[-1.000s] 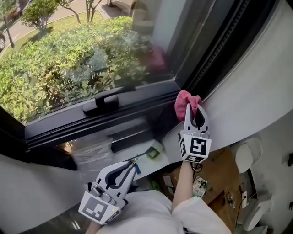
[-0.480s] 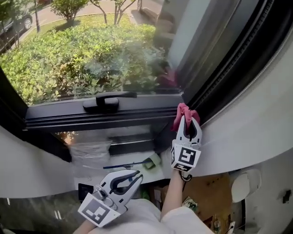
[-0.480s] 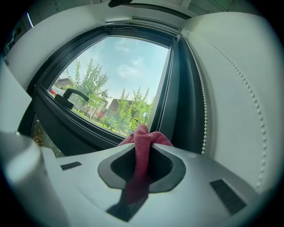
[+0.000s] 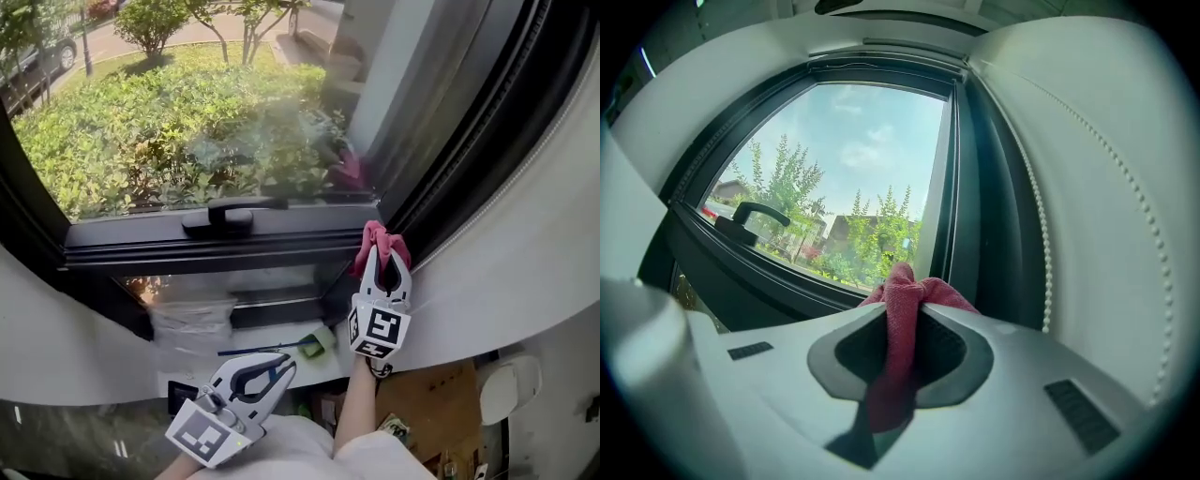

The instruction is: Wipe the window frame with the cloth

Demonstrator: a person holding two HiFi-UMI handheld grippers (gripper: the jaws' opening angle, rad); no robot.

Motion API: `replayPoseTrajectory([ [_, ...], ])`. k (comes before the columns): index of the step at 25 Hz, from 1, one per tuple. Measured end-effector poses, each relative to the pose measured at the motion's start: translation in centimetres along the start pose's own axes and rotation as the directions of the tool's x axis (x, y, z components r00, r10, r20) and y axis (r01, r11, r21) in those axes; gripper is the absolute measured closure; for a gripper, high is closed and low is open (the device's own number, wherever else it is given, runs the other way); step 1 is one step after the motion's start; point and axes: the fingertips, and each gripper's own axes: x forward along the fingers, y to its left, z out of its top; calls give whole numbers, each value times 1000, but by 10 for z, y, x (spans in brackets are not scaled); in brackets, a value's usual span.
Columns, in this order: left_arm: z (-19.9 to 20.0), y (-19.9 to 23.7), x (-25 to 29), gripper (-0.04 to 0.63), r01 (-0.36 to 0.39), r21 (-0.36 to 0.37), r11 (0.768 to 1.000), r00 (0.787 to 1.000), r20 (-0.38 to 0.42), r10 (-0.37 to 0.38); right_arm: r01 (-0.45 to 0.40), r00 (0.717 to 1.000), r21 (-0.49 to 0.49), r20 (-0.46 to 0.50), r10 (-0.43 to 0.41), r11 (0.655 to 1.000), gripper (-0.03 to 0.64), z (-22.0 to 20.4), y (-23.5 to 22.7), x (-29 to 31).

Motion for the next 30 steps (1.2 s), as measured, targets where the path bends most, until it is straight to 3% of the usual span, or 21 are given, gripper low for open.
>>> replayPoseTrajectory([
  [6,2,-7,6,554,38,6,999,999,14,-38,-40,999,19,9,40,999,563,5,16,-1],
  [13,2,-1,5,554,5,-5,1000,1000,18,-5,-60,998,55,32,59,997,563,9,28,-4],
  [30,13,10,-8,554,18,23,1000,999,48,-20,-44,999,41,14,44,998,563,15,52,-7],
])
